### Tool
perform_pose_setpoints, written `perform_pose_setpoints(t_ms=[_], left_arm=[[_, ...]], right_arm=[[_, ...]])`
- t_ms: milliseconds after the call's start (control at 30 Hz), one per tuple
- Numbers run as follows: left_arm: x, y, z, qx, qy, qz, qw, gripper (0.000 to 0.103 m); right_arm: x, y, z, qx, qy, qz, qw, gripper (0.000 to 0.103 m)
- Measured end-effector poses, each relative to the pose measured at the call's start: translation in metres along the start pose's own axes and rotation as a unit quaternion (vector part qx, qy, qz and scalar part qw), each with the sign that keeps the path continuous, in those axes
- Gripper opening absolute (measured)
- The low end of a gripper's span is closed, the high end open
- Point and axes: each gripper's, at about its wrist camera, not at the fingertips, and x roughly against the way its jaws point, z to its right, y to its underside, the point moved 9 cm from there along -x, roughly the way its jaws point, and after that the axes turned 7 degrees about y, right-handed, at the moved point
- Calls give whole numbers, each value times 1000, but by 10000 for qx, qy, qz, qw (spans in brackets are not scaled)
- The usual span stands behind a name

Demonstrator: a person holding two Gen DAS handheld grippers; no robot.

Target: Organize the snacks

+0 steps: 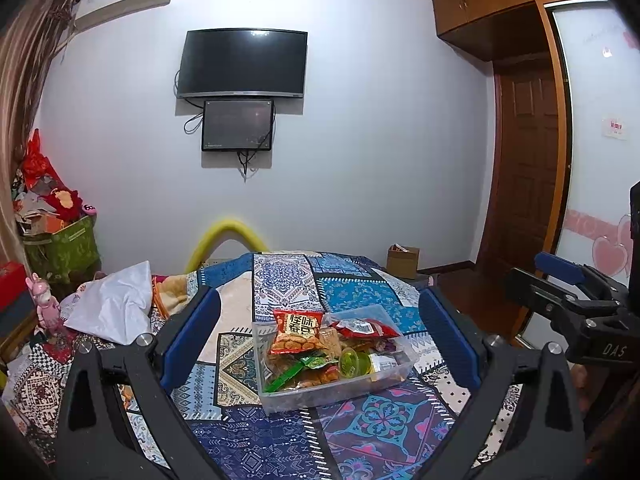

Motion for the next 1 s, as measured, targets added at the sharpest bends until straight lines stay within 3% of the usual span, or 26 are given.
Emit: perform_pose_setpoints(t_ms=[1000], left_arm=[[-5, 2, 12, 11, 179, -22, 9998, 101]], right_arm=[[-2, 2, 1, -73, -10, -38, 10000, 103]])
